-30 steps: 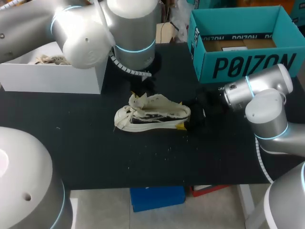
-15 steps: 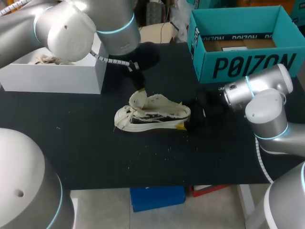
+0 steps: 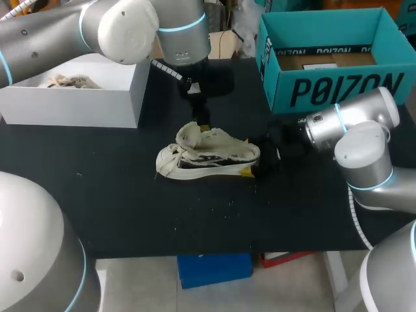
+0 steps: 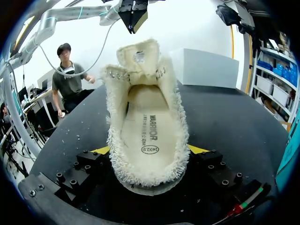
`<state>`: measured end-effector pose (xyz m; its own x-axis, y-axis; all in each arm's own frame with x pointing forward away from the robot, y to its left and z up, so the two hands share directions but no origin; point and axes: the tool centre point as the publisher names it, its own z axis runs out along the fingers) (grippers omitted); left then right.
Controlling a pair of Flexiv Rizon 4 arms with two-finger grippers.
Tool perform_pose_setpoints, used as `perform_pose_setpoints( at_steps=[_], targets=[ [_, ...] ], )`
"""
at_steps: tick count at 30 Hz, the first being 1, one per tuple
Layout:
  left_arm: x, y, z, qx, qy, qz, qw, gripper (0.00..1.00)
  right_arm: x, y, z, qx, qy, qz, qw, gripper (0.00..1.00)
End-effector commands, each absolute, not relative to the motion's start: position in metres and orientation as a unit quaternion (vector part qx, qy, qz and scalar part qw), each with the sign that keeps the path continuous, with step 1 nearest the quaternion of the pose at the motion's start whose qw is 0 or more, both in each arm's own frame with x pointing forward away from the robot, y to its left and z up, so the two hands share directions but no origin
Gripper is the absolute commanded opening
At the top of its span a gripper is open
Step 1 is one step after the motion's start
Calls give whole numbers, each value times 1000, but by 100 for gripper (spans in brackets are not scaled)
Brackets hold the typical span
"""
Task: Take the shoe out of the shoebox, open the shoe tongue, remove and reinsert the insole, then place the shoe into the shoebox
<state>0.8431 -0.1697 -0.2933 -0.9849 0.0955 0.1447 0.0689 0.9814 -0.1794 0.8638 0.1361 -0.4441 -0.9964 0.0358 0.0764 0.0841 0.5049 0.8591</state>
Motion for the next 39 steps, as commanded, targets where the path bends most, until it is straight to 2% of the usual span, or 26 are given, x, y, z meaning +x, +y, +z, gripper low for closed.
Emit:
perform_pose_setpoints(
  at_steps=[1, 10, 27, 39],
  targets=[
    [851, -185, -309, -49, -976, 58, 205, 0, 865, 137, -445, -35, -867, -496, 25, 0],
    [845, -185, -339, -28, -974, 68, 215, 0, 865, 137, -445, -35, -867, -496, 25, 0],
    [852, -181, -370, 7, -983, 85, 161, 0, 865, 137, -445, -35, -867, -496, 25, 0],
    [853, -188, -390, 7, -981, 92, 171, 0, 865, 137, -445, -35, -867, -496, 25, 0]
  ],
)
